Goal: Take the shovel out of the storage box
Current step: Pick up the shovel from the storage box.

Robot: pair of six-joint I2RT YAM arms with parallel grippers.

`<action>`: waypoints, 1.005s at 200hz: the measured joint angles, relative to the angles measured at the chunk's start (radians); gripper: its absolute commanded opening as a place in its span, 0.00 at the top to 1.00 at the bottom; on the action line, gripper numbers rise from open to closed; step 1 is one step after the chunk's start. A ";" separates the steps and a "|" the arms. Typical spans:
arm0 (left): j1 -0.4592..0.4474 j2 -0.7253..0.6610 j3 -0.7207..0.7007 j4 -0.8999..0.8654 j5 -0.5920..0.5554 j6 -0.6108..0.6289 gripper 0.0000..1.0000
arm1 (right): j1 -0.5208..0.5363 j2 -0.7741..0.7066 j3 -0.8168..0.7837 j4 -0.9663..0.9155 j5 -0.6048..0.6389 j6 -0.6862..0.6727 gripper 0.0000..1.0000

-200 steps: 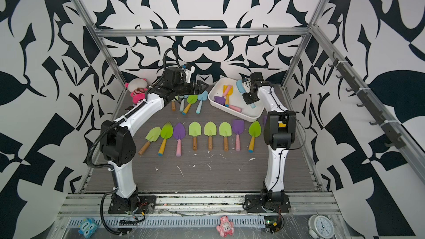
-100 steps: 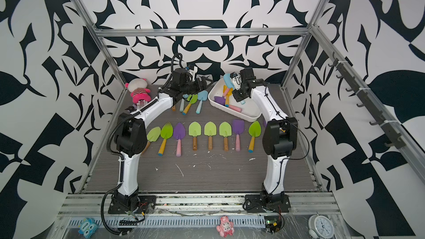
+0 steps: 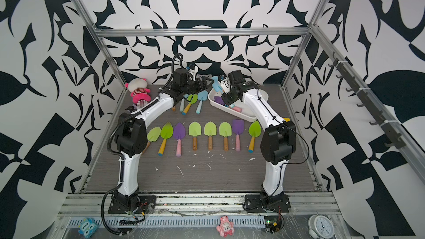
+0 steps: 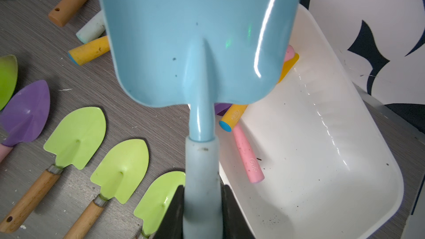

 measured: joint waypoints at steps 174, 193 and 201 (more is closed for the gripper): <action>-0.001 0.045 0.005 -0.060 0.013 -0.006 0.90 | 0.057 -0.002 -0.050 -0.005 -0.034 0.031 1.00; -0.003 0.043 0.006 -0.062 0.017 -0.013 0.96 | 0.060 -0.002 -0.067 -0.003 -0.029 0.044 1.00; -0.004 0.043 0.005 -0.063 0.018 -0.011 0.98 | 0.060 -0.002 -0.068 -0.007 -0.029 0.045 1.00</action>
